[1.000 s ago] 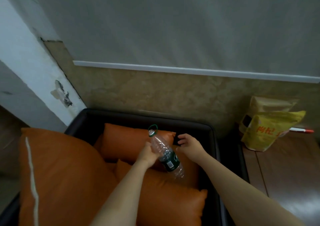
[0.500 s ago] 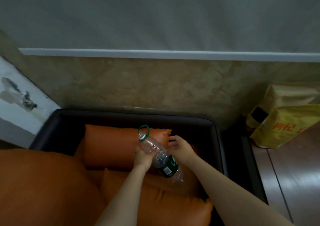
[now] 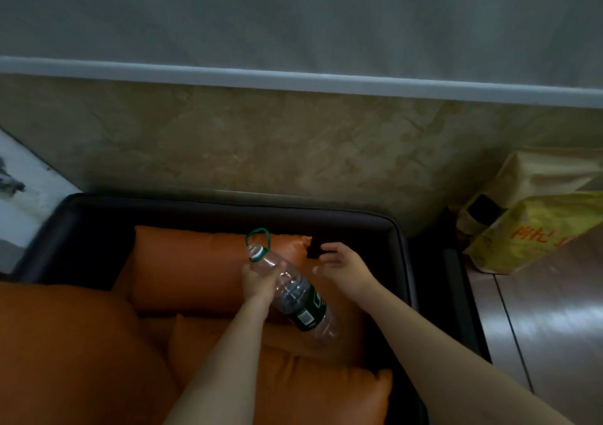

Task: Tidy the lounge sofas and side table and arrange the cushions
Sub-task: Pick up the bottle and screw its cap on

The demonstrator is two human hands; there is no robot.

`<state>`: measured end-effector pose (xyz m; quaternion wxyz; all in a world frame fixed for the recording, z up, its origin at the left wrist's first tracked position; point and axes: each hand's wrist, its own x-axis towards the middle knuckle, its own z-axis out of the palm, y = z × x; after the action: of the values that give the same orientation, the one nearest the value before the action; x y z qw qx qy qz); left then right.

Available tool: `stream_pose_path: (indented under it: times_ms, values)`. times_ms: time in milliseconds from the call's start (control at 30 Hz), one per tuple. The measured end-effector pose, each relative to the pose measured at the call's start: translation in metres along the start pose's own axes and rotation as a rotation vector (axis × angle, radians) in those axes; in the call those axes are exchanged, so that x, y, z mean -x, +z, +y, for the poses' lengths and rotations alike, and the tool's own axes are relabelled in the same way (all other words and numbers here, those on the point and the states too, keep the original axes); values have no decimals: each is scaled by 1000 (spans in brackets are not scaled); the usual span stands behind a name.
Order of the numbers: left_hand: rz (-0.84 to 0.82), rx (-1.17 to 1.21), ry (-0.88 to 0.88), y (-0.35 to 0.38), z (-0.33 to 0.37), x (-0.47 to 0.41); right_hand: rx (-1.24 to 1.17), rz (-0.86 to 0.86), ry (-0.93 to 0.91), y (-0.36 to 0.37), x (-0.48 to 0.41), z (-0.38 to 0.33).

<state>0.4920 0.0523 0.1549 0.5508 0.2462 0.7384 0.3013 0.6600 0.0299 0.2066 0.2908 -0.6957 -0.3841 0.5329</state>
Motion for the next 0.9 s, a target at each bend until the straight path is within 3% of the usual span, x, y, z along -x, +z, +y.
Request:
stream_pose_path:
  times_ms: [267,600,900]
  values:
    - [-119,-133,172,4,-5,30,30,23,10,-6,17,12]
    - [-240,-94,409,5,53,98,136,47,-99,-34,75,-12]
    - [-508,-124,489,15,68,198,40,43,-163,-68,174,-12]
